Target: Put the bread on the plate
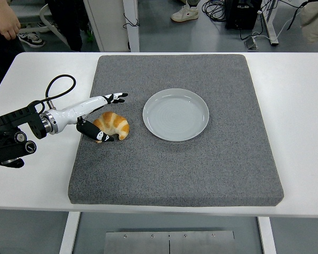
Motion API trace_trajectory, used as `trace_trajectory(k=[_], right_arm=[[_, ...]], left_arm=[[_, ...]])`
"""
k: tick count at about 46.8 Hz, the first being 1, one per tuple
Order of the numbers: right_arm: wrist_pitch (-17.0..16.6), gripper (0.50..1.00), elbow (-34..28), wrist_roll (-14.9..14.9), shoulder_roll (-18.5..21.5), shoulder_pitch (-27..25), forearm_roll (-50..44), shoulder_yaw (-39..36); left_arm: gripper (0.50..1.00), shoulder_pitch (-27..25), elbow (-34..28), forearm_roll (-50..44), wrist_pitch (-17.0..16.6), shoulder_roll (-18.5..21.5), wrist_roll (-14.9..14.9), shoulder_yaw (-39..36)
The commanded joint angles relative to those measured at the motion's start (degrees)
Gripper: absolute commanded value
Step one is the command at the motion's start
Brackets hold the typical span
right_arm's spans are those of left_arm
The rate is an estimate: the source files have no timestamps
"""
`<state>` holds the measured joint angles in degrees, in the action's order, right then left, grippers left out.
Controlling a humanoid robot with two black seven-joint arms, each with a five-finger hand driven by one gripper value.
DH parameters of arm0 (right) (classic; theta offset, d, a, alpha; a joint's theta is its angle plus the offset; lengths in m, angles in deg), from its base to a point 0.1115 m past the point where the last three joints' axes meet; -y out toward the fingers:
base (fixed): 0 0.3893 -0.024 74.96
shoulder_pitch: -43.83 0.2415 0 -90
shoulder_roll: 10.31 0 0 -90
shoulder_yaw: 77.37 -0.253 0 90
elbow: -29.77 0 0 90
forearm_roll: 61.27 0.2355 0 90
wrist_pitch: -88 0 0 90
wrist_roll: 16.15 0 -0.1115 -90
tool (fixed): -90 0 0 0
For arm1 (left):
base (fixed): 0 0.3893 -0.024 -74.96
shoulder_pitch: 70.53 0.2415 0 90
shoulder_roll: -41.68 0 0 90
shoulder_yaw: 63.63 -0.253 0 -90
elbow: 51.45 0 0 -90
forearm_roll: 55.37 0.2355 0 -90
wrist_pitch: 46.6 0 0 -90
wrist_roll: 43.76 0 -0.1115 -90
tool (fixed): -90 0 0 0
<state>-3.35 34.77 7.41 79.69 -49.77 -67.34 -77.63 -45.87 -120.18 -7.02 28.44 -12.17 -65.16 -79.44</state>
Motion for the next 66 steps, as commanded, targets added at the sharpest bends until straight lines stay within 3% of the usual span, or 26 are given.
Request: trace_trajectory(k=[1, 19, 24, 30, 41, 50, 66], right_arm=[[-0.06, 1.000, 0.01, 0.00, 0.00, 0.00, 0.00, 0.09], [0.03, 1.000, 0.01, 0.00, 0.00, 0.00, 0.00, 0.00], [0.03, 1.000, -0.08, 0.00, 0.00, 0.00, 0.00, 0.00], [0.03, 1.000, -0.08, 0.00, 0.00, 0.00, 0.00, 0.09], [0.03, 1.000, -0.16, 0.00, 0.00, 0.00, 0.00, 0.09], [-0.05, 1.000, -0.08, 0.00, 0.00, 0.00, 0.00, 0.00], [0.03, 1.000, -0.16, 0.00, 0.00, 0.00, 0.00, 0.00]], left_arm=[[0.948, 0.74, 0.61, -0.01, -0.50, -0.47, -0.84, 0.00], [0.898, 1.97, 4.57, -0.62, -1.56, -2.67, -3.03, 0.44], [0.865, 2.06, 5.18, -0.80, -1.56, -2.93, -3.21, 0.52], [0.772, 2.32, 6.15, -0.88, -1.56, -3.55, -3.39, 0.52], [0.680, 2.76, 7.12, -0.97, -1.56, -4.17, -3.74, 0.52], [0.500, 2.67, 7.21, -1.06, -1.56, -4.25, -3.83, 1.93], [0.500, 1.79, 7.29, -1.06, -1.38, -3.90, -4.88, 2.90]])
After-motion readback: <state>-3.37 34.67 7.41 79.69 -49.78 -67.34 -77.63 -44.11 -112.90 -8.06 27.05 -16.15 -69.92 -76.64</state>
